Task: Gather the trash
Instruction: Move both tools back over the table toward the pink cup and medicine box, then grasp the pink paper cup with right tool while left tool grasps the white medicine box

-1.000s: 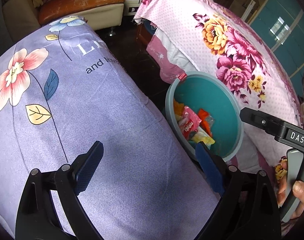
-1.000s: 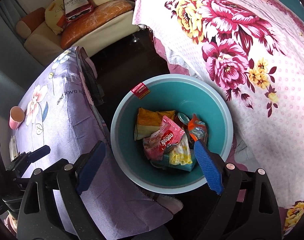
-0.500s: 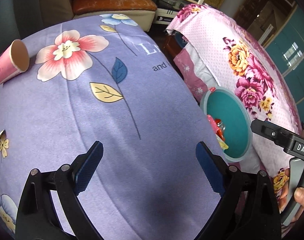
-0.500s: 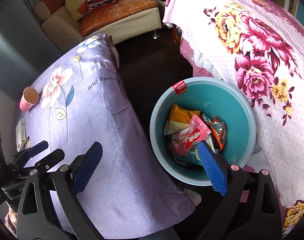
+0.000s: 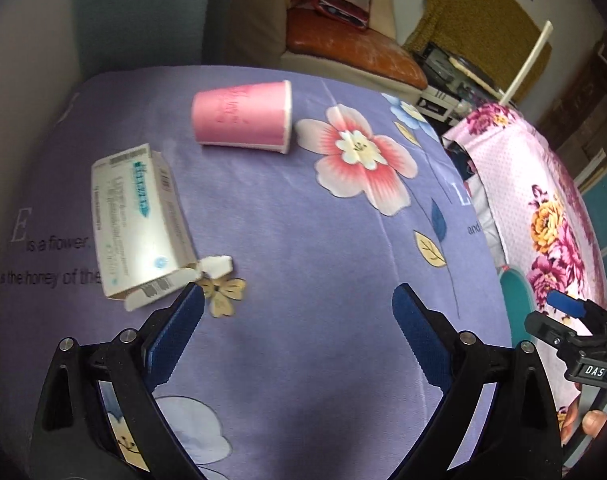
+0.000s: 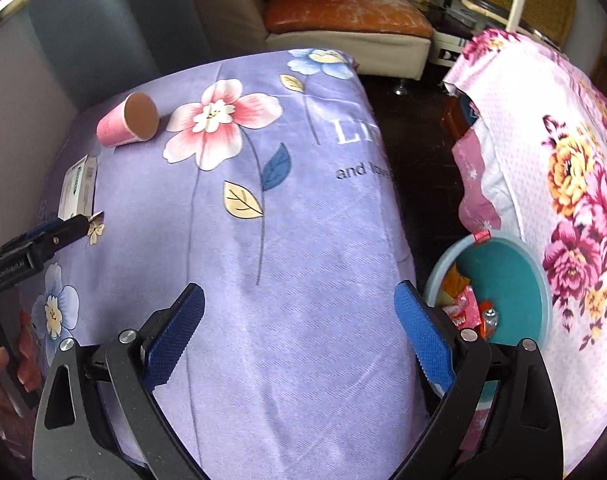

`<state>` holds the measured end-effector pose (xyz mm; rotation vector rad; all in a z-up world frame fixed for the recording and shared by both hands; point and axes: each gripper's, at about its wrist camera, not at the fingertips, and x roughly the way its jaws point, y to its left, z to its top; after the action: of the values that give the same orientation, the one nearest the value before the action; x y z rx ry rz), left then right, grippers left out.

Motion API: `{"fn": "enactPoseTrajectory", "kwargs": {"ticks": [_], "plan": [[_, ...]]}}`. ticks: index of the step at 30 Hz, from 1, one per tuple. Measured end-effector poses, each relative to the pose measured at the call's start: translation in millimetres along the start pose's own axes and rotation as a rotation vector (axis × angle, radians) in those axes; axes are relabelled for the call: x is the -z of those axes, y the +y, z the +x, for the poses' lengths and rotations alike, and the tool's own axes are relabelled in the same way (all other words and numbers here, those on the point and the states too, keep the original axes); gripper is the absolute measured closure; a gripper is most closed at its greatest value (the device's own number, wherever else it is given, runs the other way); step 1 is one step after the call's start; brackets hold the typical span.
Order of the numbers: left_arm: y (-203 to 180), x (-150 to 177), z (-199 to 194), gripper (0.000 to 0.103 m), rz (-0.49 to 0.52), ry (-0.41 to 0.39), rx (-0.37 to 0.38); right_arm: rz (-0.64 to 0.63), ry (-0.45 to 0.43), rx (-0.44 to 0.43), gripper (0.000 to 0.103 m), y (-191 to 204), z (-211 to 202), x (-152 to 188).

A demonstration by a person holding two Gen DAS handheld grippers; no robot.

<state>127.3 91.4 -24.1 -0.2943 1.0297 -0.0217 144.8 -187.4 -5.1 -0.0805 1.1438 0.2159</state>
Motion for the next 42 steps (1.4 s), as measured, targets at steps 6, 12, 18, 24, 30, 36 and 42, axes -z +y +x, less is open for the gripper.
{"fn": "enactPoseTrajectory", "kwargs": {"ticks": [6, 12, 18, 24, 30, 36, 42], "plan": [[70.1, -9.1, -1.4, 0.006, -0.141, -0.012, -0.079, -0.181, 0.013, -0.004, 0.012, 52.6, 10.8, -34.9], [98.2, -18.7, 14.7, 0.006, -0.208, 0.004, -0.118, -0.363, 0.057, 0.012, 0.012, 102.5, 32.2, -70.8], [103.6, -28.4, 39.0, 0.006, -0.212, 0.028, -0.175, -0.481, 0.068, 0.034, 0.011, 135.5, 48.9, -107.7], [107.2, -28.0, 46.2, 0.005, -0.133, 0.008, -0.251, -0.598, 0.071, 0.034, 0.012, 169.5, 65.5, -146.4], [141.9, -25.2, 34.3, 0.008, -0.121, -0.004, -0.236, -0.769, 0.063, 0.022, 0.012, 217.4, 84.7, -176.0], [166.8, -26.6, 27.0, 0.008, -0.117, 0.02, -0.21, -0.967, 0.083, -0.001, 0.011, 268.6, 108.7, -189.4], [164.0, -31.8, 28.4, 0.007, -0.087, 0.039, -0.21, -1.086, 0.148, 0.02, 0.012, 297.0, 150.3, -190.3]]}}
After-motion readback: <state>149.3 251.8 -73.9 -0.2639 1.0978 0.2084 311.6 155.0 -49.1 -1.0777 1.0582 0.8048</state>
